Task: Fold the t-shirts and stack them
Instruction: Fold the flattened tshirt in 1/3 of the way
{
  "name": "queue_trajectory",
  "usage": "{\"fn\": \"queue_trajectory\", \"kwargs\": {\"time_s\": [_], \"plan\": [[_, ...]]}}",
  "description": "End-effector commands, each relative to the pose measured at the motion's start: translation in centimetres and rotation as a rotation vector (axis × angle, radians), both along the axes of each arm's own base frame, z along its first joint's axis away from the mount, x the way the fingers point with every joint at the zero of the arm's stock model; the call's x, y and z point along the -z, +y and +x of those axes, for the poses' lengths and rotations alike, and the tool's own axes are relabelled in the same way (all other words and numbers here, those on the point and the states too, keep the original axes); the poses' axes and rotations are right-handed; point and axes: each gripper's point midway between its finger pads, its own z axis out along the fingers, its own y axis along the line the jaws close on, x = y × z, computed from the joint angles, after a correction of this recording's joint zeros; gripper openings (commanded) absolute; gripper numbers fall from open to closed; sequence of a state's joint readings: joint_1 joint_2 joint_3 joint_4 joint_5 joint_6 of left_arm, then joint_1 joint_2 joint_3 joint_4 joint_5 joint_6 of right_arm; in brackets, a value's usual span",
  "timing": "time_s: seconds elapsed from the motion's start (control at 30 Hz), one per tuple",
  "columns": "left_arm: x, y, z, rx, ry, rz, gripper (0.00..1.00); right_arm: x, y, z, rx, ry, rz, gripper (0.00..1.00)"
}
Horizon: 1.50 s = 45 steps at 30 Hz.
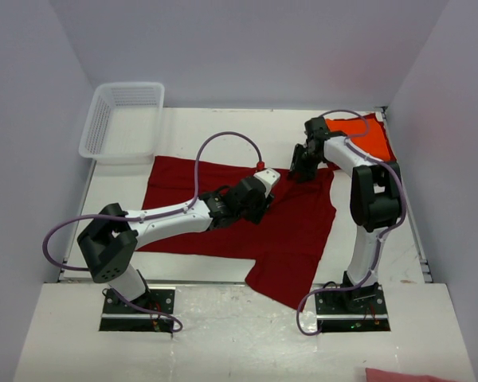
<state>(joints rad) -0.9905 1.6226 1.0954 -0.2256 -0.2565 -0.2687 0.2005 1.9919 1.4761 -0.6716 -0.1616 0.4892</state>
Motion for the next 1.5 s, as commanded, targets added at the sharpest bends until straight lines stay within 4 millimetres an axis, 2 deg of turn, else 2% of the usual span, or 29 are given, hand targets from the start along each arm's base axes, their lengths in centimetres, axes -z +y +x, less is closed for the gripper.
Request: {"fn": "queue_trajectory", "kwargs": {"time_s": [0.0, 0.2, 0.4, 0.77, 1.0, 1.17, 1.3, 1.47], "plan": [[-2.1, 0.0, 0.4, 0.006, -0.045, -0.041, 0.55, 0.2, 1.1, 0.0, -0.043, 0.039, 0.058, 0.42], [-2.8, 0.3, 0.4, 0.001, -0.059, -0.056, 0.56, 0.7, 1.0, -1.0, -0.054, 0.058, 0.065, 0.40], [-2.4, 0.2, 0.3, 0.007, -0.047, -0.053, 0.56, 0.1, 1.0, -0.5, -0.046, 0.019, 0.063, 0.29], [-0.5, -0.4, 0.0, 0.018, -0.008, -0.045, 0.56, -2.0, -0.2, 0.4, -0.029, -0.039, -0.003, 0.01], [1.0, -1.0, -0.2, 0.026, 0.023, -0.037, 0.55, -4.5, -1.2, 0.1, -0.010, -0.102, -0.055, 0.00], [2.1, -1.4, 0.3, 0.006, 0.029, -0.023, 0.56, -5.9, -0.8, -0.2, -0.026, -0.125, -0.030, 0.00], [2.4, -2.0, 0.7, 0.004, 0.027, -0.020, 0.56, -5.7, -0.5, -0.4, -0.032, -0.121, -0.013, 0.00], [3.1, -3.0, 0.3, 0.028, 0.053, -0.030, 0.56, -5.4, -0.2, -1.0, -0.034, -0.110, -0.006, 0.00]]}}
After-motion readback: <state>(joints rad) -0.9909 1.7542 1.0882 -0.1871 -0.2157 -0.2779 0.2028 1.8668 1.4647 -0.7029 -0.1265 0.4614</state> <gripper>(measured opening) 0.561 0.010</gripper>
